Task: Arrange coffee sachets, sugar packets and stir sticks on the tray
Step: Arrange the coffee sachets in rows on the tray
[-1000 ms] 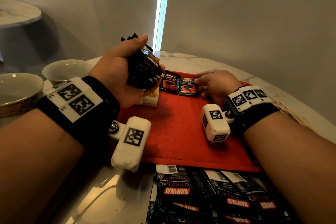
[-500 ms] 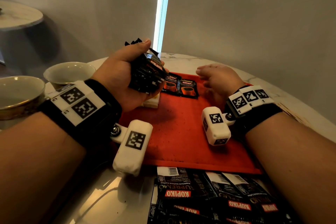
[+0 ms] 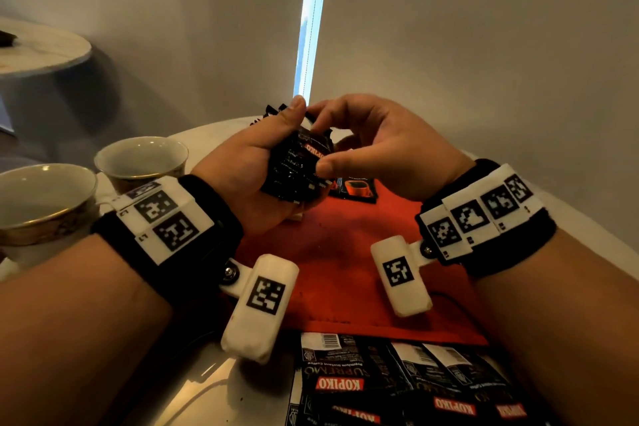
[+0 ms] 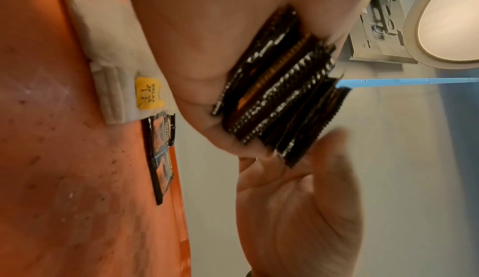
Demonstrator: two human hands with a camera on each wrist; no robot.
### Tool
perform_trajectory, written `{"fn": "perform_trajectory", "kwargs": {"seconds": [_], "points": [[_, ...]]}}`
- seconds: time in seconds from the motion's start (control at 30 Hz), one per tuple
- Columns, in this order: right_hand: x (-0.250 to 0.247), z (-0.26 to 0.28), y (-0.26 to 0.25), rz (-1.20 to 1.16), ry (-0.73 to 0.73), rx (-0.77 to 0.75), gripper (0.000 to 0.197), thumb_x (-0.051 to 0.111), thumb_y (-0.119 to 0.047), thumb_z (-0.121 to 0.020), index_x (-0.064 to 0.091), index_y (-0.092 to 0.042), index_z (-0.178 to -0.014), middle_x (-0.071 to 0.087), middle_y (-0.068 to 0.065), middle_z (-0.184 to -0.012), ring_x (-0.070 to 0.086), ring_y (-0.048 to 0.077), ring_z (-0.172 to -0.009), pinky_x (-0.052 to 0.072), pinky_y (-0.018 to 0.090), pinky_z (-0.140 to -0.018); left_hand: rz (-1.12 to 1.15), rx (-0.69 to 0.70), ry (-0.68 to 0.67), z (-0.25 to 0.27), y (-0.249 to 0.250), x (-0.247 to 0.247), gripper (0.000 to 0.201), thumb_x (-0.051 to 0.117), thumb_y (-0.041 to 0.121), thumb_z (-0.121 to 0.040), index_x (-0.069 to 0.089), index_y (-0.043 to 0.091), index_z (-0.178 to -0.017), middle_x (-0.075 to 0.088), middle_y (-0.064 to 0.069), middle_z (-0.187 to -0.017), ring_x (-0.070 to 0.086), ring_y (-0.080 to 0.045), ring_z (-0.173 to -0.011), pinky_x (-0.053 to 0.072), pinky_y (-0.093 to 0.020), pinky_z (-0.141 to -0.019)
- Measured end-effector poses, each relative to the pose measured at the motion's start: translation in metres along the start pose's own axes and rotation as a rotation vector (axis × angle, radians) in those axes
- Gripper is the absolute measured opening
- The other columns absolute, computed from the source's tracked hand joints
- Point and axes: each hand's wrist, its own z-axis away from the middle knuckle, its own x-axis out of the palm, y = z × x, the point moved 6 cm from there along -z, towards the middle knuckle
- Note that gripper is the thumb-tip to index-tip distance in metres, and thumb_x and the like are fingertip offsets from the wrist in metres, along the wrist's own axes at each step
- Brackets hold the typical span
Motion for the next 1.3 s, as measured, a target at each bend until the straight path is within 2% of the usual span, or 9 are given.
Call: {"fn": "perform_trajectory", "kwargs": {"seconds": [0.13, 0.27, 0.47, 0.63, 0.73, 0.8, 0.9, 1.03, 1.3], "points": [[0.0, 0.0, 0.001, 0.03, 0.011, -0.007, 0.037, 0.089, -0.028, -0.061, 0.072, -0.031, -0.094, 0.064, 0.003, -0.131, 0.071, 0.023, -0.103, 0.056, 0.056, -0.091, 0.069, -0.037, -0.016, -0.002, 0.0, -0.003, 0.061, 0.052, 0.058, -0.092, 0.06, 0.009, -0.128, 0.068, -0.009, -0.093, 0.069, -0.022, -0.074, 0.056, -0.034, -0.065], [-0.002, 0.001, 0.005, 0.017, 0.028, -0.008, 0.05, 0.087, -0.03, -0.062, 0.069, -0.026, -0.109, 0.068, 0.002, -0.127, 0.069, 0.017, -0.106, 0.056, 0.054, -0.092, 0.15, -0.048, -0.014, -0.001, 0.005, -0.007, 0.045, 0.045, 0.036, -0.09, 0.066, 0.009, -0.12, 0.066, -0.013, -0.104, 0.066, -0.025, -0.08, 0.058, -0.038, -0.074], [-0.005, 0.002, 0.011, -0.048, 0.039, 0.023, 0.065, 0.088, -0.029, -0.061, 0.067, -0.028, -0.122, 0.069, -0.001, -0.128, 0.073, 0.033, -0.094, 0.06, 0.044, -0.083, -0.067, -0.121, -0.107, 0.0, 0.005, -0.004, 0.049, 0.036, 0.043, -0.101, 0.062, 0.014, -0.132, 0.068, -0.012, -0.103, 0.068, -0.032, -0.089, 0.052, -0.056, -0.085], [-0.003, 0.003, 0.008, -0.011, 0.01, 0.029, 0.069, 0.087, -0.028, -0.065, 0.065, -0.024, -0.13, 0.066, -0.008, -0.133, 0.066, 0.048, -0.1, 0.06, 0.048, -0.086, -0.05, -0.045, -0.088, 0.002, 0.011, -0.003, 0.038, 0.043, 0.035, -0.101, 0.065, 0.016, -0.125, 0.069, -0.014, -0.101, 0.07, -0.025, -0.081, 0.061, -0.04, -0.064], [0.001, 0.005, 0.007, -0.017, -0.038, 0.027, 0.06, 0.086, -0.014, -0.072, 0.064, -0.028, -0.126, 0.06, -0.007, -0.141, 0.071, 0.025, -0.099, 0.056, 0.023, -0.075, -0.009, -0.003, -0.052, 0.003, 0.011, -0.006, 0.035, 0.055, 0.03, -0.09, 0.066, 0.014, -0.12, 0.067, -0.014, -0.104, 0.07, -0.023, -0.08, 0.059, -0.036, -0.064], [0.006, 0.006, 0.006, -0.067, -0.085, 0.013, 0.056, 0.081, -0.007, -0.077, 0.061, -0.026, -0.126, 0.052, -0.004, -0.148, 0.068, 0.009, -0.109, 0.054, 0.019, -0.079, 0.01, 0.004, -0.016, 0.003, 0.01, -0.007, 0.031, 0.053, 0.025, -0.092, 0.063, 0.012, -0.118, 0.068, -0.015, -0.1, 0.07, -0.021, -0.074, 0.058, -0.032, -0.059], [0.006, 0.003, 0.009, -0.155, -0.119, -0.008, 0.059, 0.075, -0.007, -0.076, 0.059, -0.025, -0.129, 0.053, 0.002, -0.147, 0.057, 0.016, -0.131, 0.05, 0.038, -0.105, 0.043, 0.007, 0.04, 0.003, 0.011, -0.008, 0.027, 0.048, 0.022, -0.094, 0.06, 0.004, -0.111, 0.066, -0.015, -0.089, 0.067, -0.021, -0.065, 0.056, -0.027, -0.051], [-0.002, 0.001, 0.011, -0.106, -0.025, -0.063, 0.064, 0.057, 0.004, -0.073, 0.06, -0.025, -0.13, 0.06, 0.005, -0.141, 0.055, 0.027, -0.133, 0.042, 0.062, -0.109, 0.051, 0.005, 0.079, 0.004, 0.015, -0.011, 0.025, 0.048, 0.024, -0.094, 0.061, 0.004, -0.101, 0.063, -0.013, -0.082, 0.063, -0.02, -0.068, 0.054, -0.023, -0.047], [-0.018, 0.001, 0.013, 0.041, 0.258, -0.079, 0.025, 0.071, -0.002, -0.086, 0.076, -0.026, -0.092, 0.074, 0.001, -0.112, 0.07, 0.017, -0.107, 0.057, 0.046, -0.094, 0.069, -0.049, 0.083, 0.005, 0.014, -0.01, 0.033, 0.056, 0.026, -0.084, 0.063, 0.003, -0.108, 0.064, -0.013, -0.087, 0.064, -0.021, -0.069, 0.054, -0.023, -0.047]]}}
